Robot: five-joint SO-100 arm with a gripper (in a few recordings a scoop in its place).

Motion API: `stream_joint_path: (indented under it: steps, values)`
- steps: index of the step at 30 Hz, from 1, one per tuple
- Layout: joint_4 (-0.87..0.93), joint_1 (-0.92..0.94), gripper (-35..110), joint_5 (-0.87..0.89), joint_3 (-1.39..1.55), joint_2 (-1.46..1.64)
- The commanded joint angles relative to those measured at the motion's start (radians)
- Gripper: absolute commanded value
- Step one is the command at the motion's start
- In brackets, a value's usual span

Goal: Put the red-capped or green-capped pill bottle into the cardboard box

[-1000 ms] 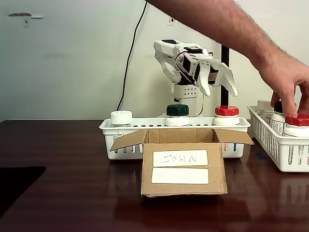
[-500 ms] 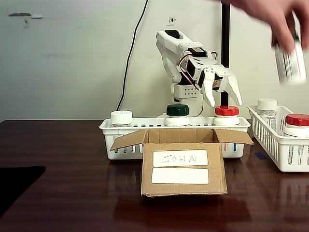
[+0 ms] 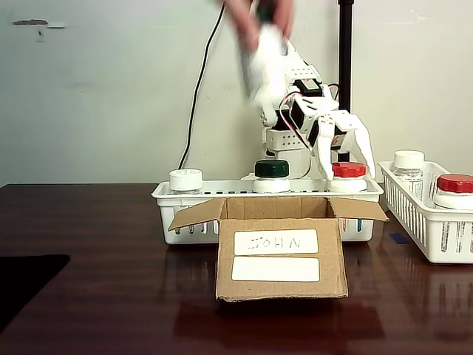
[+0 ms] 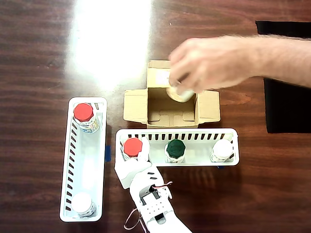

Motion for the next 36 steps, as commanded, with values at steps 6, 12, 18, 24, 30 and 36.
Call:
stream_joint_path:
  steps: [6, 12, 18, 24, 30, 36]
  values:
    - [-0.100, 0.009, 63, 0.003, -0.126, -0.106]
    - [-0.117, 0.035, 58, 0.012, -0.201, -0.199]
    - [-0.123, 0.037, 15, 0.003, -0.221, -0.201]
    - [-0.044, 0.038, 0, -0.015, -0.213, -0.106]
    - [0.221, 0.015, 1, -0.049, -0.230, 0.117]
    - [0.549, -0.017, 1, -0.097, -0.324, 0.327]
